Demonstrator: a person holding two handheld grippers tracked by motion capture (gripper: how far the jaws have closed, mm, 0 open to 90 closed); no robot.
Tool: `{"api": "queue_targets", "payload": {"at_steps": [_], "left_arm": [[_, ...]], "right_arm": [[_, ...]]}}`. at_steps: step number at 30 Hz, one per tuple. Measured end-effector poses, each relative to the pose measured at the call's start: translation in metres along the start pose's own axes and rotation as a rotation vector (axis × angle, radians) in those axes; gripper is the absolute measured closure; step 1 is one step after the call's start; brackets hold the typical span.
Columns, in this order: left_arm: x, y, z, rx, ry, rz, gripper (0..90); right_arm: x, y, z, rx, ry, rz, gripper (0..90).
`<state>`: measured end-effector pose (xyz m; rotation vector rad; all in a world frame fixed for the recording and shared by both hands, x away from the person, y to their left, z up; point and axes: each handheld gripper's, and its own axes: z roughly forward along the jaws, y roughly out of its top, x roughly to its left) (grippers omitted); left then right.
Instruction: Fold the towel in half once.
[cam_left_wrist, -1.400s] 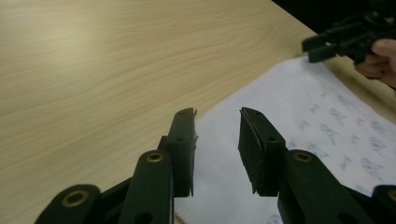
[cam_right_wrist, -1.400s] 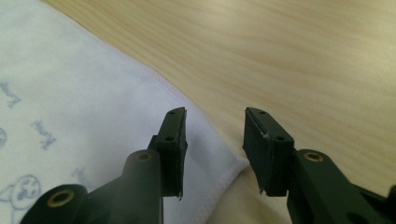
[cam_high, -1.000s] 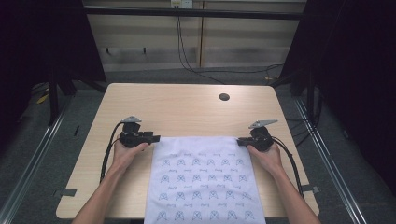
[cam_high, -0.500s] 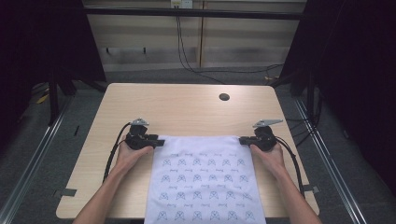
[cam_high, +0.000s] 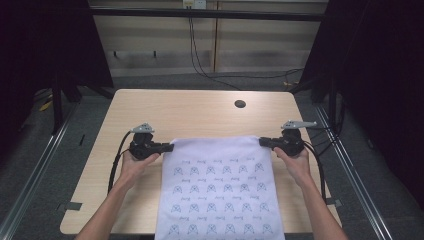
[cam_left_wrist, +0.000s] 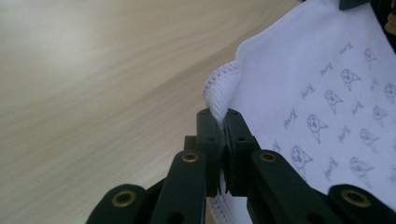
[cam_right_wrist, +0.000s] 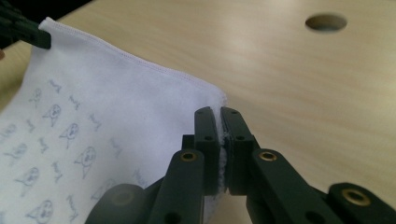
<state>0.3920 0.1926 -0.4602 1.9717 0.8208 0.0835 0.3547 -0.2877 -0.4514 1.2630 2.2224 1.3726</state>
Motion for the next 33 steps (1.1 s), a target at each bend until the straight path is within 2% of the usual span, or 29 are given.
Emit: {"api": "queue_targets", "payload": {"at_steps": [3, 6, 7, 11, 13, 16, 18, 21, 24, 26, 29, 32, 33], "left_arm": [[0.002, 0.021, -0.009, -0.034, 0.022, 0.017, 87.2], [0.003, 0.045, -0.018, -0.098, 0.030, 0.017, 87.2], [0.002, 0.052, -0.021, -0.118, 0.038, 0.020, 87.3], [-0.001, 0.079, -0.026, -0.146, 0.059, 0.050, 87.3], [-0.001, 0.091, -0.029, -0.181, 0.055, 0.050, 87.3], [-0.002, 0.106, -0.026, -0.173, 0.057, 0.069, 87.4], [-0.004, 0.109, -0.025, -0.190, 0.035, 0.070, 87.4], [-0.008, 0.096, -0.022, -0.167, 0.020, 0.080, 87.4], [-0.012, 0.075, -0.020, -0.126, 0.010, 0.090, 87.3], [-0.017, 0.060, -0.025, -0.122, -0.013, 0.088, 87.3], [-0.028, 0.040, -0.036, -0.116, -0.034, 0.093, 87.3], [-0.042, 0.019, -0.045, -0.109, -0.065, 0.091, 87.3], [-0.047, 0.012, -0.047, -0.101, -0.087, 0.090, 87.3]], "right_arm": [[0.000, 0.019, -0.012, -0.070, 0.000, -0.004, 86.6], [-0.003, 0.037, -0.022, -0.112, -0.014, -0.011, 86.6], [-0.005, 0.046, -0.024, -0.116, -0.024, -0.019, 86.7], [-0.007, 0.073, -0.033, -0.140, -0.052, -0.046, 86.8], [-0.009, 0.084, -0.036, -0.157, -0.064, -0.044, 86.8], [-0.014, 0.098, -0.041, -0.167, -0.091, -0.047, 86.9], [-0.015, 0.102, -0.045, -0.160, -0.109, -0.051, 87.0], [-0.015, 0.095, -0.051, -0.171, -0.088, -0.040, 87.0], [-0.013, 0.075, -0.050, -0.156, -0.059, -0.028, 87.0], [-0.009, 0.057, -0.052, -0.153, -0.018, -0.009, 87.0], [0.006, 0.038, -0.059, -0.152, 0.028, -0.012, 87.0], [0.032, 0.017, -0.071, -0.103, 0.062, -0.053, 87.1], [0.040, 0.010, -0.075, -0.085, 0.070, -0.067, 87.1]]}}
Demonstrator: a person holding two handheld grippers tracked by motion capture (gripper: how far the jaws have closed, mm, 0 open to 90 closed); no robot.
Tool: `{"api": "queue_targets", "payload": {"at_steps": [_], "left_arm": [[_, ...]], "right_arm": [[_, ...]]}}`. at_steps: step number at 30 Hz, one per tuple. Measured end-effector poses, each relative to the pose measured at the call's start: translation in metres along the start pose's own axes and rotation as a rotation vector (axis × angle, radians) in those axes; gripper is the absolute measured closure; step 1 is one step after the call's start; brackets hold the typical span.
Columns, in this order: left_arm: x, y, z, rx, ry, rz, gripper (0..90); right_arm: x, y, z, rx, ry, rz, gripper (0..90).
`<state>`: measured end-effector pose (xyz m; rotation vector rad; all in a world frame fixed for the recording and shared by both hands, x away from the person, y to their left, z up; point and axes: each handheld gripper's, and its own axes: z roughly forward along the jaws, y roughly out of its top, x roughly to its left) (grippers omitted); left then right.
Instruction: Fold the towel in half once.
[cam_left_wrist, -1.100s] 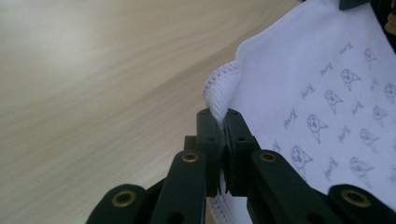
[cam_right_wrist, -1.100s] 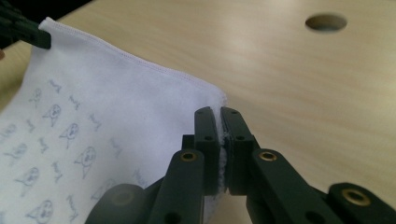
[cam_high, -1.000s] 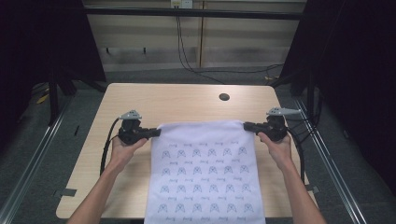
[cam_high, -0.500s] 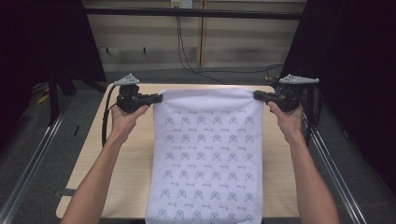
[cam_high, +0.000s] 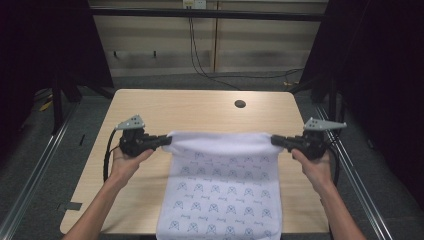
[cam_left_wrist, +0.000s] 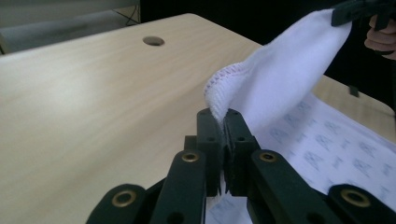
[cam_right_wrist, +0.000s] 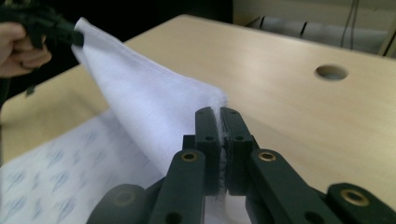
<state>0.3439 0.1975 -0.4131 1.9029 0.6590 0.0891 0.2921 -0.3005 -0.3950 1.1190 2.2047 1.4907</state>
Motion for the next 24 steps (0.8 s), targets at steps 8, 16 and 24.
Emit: {"api": "queue_targets", "payload": {"at_steps": [8, 16, 24], "left_arm": [[-0.049, -0.053, -0.022, 0.111, -0.107, -0.013, 87.1], [-0.062, -0.100, -0.006, 0.291, -0.138, -0.041, 87.0], [-0.059, -0.106, 0.010, 0.397, -0.135, -0.023, 87.0]], "right_arm": [[0.051, -0.060, -0.025, 0.132, 0.052, 0.012, 87.1], [0.077, -0.119, -0.024, 0.308, 0.072, 0.062, 87.0], [0.076, -0.128, -0.006, 0.440, 0.017, 0.038, 87.3]]}}
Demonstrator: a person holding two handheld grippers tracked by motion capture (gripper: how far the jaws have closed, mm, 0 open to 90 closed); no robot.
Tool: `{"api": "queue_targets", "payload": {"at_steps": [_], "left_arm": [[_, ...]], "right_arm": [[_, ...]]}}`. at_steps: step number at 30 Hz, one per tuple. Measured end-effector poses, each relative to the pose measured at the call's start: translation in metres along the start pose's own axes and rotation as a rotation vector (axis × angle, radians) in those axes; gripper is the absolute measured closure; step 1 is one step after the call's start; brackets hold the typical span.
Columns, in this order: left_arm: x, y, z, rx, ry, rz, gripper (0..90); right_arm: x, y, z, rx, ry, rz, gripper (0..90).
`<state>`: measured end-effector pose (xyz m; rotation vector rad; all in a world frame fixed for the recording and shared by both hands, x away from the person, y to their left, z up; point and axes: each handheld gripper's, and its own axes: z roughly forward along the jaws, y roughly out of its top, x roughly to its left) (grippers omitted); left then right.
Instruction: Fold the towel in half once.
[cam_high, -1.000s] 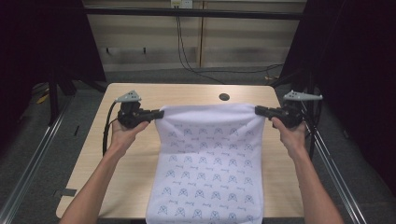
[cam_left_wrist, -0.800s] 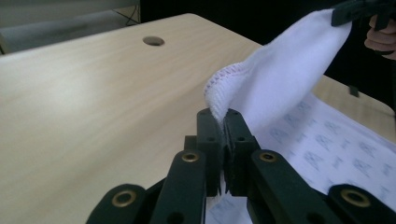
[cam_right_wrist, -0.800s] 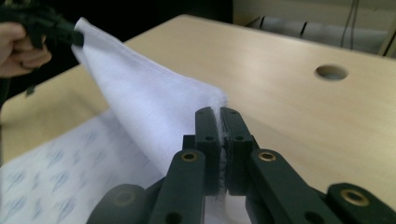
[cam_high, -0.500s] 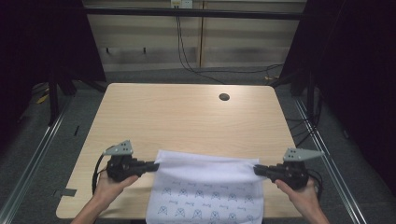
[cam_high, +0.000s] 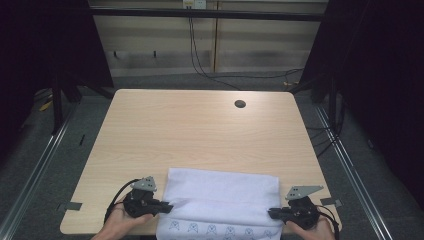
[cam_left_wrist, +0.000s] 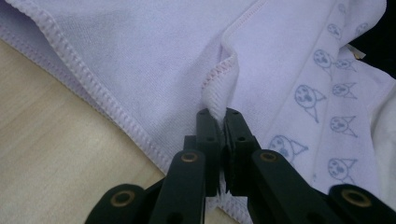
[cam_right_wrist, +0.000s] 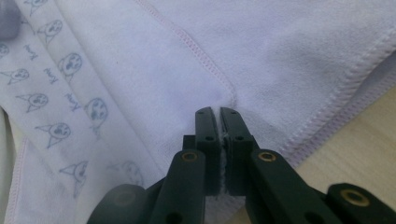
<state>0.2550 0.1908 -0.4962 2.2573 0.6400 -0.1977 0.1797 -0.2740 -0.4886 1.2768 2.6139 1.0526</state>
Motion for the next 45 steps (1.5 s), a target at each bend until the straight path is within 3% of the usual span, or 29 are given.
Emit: {"api": "queue_targets", "payload": {"at_steps": [5, 9, 14, 19, 27, 33, 38, 45], "left_arm": [[0.009, 0.011, 0.005, -0.019, 0.077, -0.010, 87.2], [0.026, 0.023, 0.010, -0.035, 0.098, -0.032, 87.3], [0.046, 0.041, 0.016, -0.046, 0.165, -0.032, 87.2], [0.068, 0.055, 0.021, -0.068, 0.195, -0.067, 87.3], [0.091, 0.074, 0.030, -0.094, 0.272, -0.084, 87.3], [0.108, 0.081, 0.032, -0.122, 0.286, -0.120, 87.3], [0.121, 0.089, 0.034, -0.135, 0.310, -0.141, 87.3], [0.137, 0.099, 0.035, -0.130, 0.353, -0.141, 87.2]], "right_arm": [[-0.009, 0.008, 0.005, -0.025, -0.050, 0.011, 87.2], [-0.020, 0.017, 0.009, -0.033, -0.076, 0.022, 87.3], [-0.040, 0.032, 0.016, -0.049, -0.107, 0.042, 87.2], [-0.056, 0.049, 0.025, -0.055, -0.128, 0.053, 87.2], [-0.078, 0.070, 0.036, -0.057, -0.174, 0.044, 87.3], [-0.094, 0.086, 0.044, -0.063, -0.185, 0.056, 87.2], [-0.108, 0.096, 0.052, -0.100, -0.185, 0.065, 87.2], [-0.125, 0.111, 0.062, -0.130, -0.184, 0.090, 87.2]]}}
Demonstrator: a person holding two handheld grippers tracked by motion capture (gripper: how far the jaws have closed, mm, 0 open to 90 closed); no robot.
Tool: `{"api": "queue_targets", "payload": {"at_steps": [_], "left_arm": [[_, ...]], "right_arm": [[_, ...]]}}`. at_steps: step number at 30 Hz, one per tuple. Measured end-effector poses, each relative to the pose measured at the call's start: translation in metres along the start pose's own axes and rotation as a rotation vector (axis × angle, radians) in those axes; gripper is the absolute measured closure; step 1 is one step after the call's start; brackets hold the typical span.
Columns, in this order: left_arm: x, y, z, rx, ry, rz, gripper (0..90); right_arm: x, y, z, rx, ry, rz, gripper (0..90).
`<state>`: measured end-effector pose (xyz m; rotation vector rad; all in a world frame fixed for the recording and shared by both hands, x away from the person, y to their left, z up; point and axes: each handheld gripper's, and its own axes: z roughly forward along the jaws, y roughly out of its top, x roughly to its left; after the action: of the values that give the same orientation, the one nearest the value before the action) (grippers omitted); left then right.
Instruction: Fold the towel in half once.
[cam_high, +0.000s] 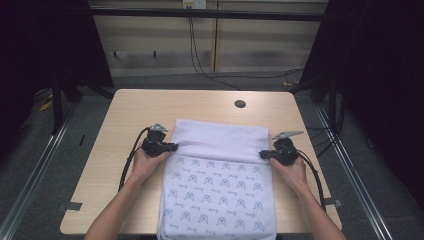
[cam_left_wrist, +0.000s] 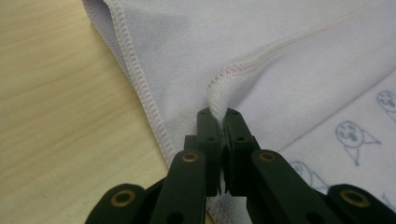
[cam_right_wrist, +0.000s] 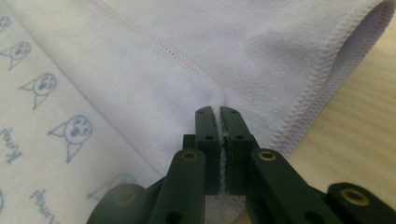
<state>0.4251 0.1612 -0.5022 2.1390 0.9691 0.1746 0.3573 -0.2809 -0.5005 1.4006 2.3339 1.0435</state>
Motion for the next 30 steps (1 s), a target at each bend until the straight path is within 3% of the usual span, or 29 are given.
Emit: {"api": "queue_targets", "payload": {"at_steps": [3, 6, 10, 14, 15, 18, 22, 23, 27, 30], "left_arm": [[0.009, 0.008, 0.005, 0.010, 0.025, -0.002, 87.2], [0.017, 0.017, 0.010, 0.014, 0.054, 0.002, 87.1], [0.032, 0.027, 0.020, -0.005, 0.073, -0.041, 87.1], [0.035, 0.038, 0.025, 0.018, 0.100, -0.028, 87.2], [0.035, 0.041, 0.027, 0.032, 0.124, 0.001, 87.2], [0.034, 0.046, 0.031, 0.043, 0.158, 0.008, 87.3], [0.038, 0.045, 0.032, 0.017, 0.157, -0.019, 87.4], [0.038, 0.045, 0.032, 0.011, 0.157, -0.029, 87.4], [0.046, 0.039, 0.027, -0.020, 0.102, -0.079, 87.3], [0.044, 0.038, 0.020, -0.052, 0.107, -0.080, 87.5]], "right_arm": [[-0.006, 0.009, 0.008, -0.006, -0.010, 0.007, 87.2], [-0.009, 0.024, 0.019, 0.011, -0.051, -0.010, 87.2], [-0.020, 0.041, 0.033, 0.004, -0.076, 0.022, 87.1], [-0.029, 0.054, 0.043, 0.008, -0.104, 0.077, 87.1], [-0.029, 0.057, 0.045, 0.008, -0.120, 0.070, 87.1], [-0.030, 0.067, 0.051, 0.031, -0.157, 0.078, 87.1], [-0.032, 0.076, 0.059, 0.035, -0.207, 0.066, 87.0], [-0.033, 0.077, 0.061, 0.024, -0.211, 0.086, 86.9], [-0.034, 0.083, 0.062, 0.011, -0.205, 0.081, 87.0], [-0.036, 0.084, 0.053, -0.045, -0.156, 0.105, 87.2]]}}
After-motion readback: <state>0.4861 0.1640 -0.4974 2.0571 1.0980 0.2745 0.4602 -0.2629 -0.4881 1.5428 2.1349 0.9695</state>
